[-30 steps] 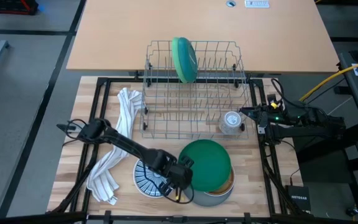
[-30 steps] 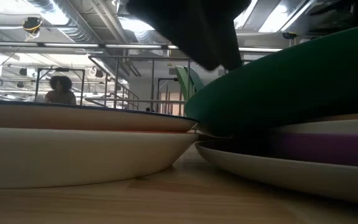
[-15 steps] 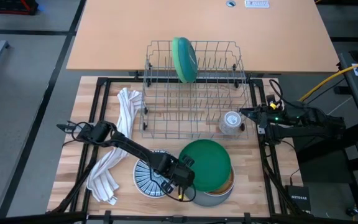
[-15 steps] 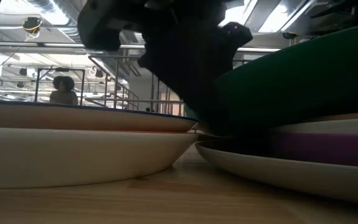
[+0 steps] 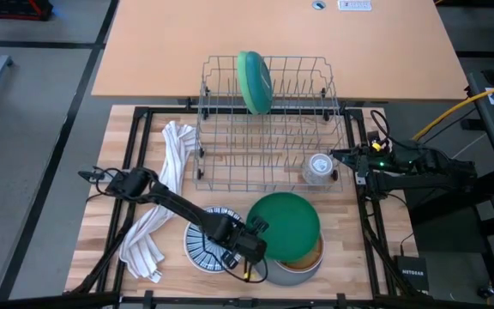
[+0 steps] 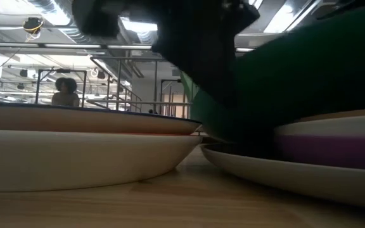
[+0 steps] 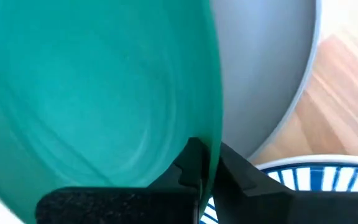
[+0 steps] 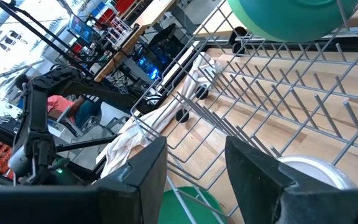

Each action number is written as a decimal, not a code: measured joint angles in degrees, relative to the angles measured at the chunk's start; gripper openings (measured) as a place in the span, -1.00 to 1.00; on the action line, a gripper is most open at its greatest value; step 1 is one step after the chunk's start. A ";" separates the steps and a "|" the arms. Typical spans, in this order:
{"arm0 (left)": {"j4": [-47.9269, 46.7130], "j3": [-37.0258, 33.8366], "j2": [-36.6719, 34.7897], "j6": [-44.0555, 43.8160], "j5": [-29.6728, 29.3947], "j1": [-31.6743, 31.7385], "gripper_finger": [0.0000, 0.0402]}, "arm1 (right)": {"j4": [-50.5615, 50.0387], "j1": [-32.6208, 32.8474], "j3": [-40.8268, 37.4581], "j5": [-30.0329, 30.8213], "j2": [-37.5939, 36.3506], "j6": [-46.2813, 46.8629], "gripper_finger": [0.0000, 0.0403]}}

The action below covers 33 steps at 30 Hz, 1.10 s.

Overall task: Sort dishes
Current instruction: Put the green plate into the dish rack

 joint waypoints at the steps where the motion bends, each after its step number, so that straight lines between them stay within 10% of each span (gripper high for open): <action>1: -0.03 -0.01 -0.64 -0.81 -0.09 0.00 -0.97 | -0.02 0.00 0.00 0.00 0.00 -0.02 -0.18; 33: 23.78 -0.15 -20.55 -24.13 -6.44 6.25 -1.00 | 20.06 -0.02 0.00 8.02 -0.02 -17.67 -0.18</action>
